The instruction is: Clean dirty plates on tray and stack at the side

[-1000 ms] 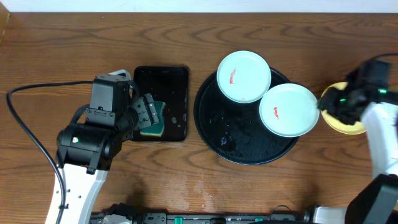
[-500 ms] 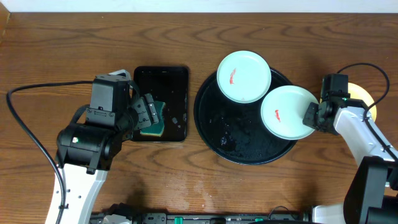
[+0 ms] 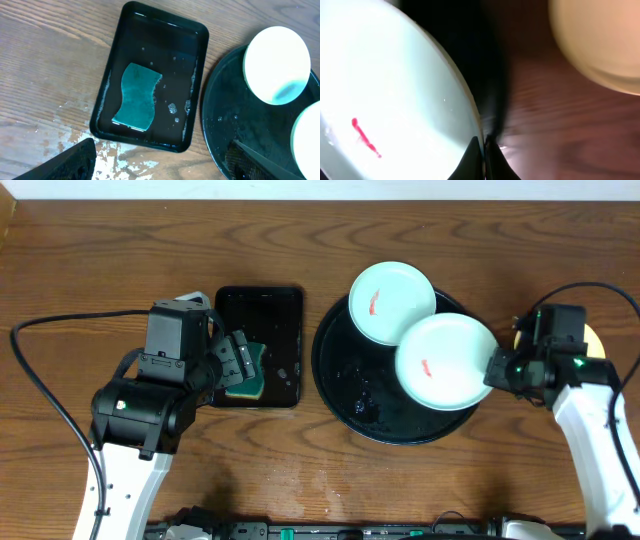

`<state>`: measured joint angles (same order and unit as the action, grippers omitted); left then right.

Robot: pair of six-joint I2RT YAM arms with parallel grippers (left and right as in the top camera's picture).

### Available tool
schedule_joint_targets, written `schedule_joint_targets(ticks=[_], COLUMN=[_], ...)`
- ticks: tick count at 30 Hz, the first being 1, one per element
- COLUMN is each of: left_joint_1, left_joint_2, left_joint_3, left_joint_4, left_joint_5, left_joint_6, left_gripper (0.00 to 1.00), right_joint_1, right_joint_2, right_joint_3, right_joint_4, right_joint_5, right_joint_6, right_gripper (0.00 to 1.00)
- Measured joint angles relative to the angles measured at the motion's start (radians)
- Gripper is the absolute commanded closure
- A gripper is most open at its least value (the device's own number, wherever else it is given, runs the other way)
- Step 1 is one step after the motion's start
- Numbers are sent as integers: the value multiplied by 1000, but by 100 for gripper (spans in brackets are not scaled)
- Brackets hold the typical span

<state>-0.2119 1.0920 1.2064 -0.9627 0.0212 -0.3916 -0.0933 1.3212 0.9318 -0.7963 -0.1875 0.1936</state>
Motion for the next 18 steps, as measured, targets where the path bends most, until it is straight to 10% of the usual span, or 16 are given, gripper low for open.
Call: schedule_joint_targets(ticks=[13, 16, 18], left_joint_1=[0, 0, 0], left_joint_2=[0, 0, 0], left_joint_3=[0, 0, 0], left_joint_4=[0, 0, 0], left_joint_5=[0, 0, 0], left_joint_6=[0, 0, 0], left_gripper=[17, 17, 17], right_joint_1=[294, 321, 325], right_joint_2=[85, 92, 91], right_joint_3=[-253, -287, -284], right_joint_4=[285, 343, 357], right_joint_5=[-85, -45, -22], right_joint_6=[197, 280, 290], right_gripper=[99, 62, 59])
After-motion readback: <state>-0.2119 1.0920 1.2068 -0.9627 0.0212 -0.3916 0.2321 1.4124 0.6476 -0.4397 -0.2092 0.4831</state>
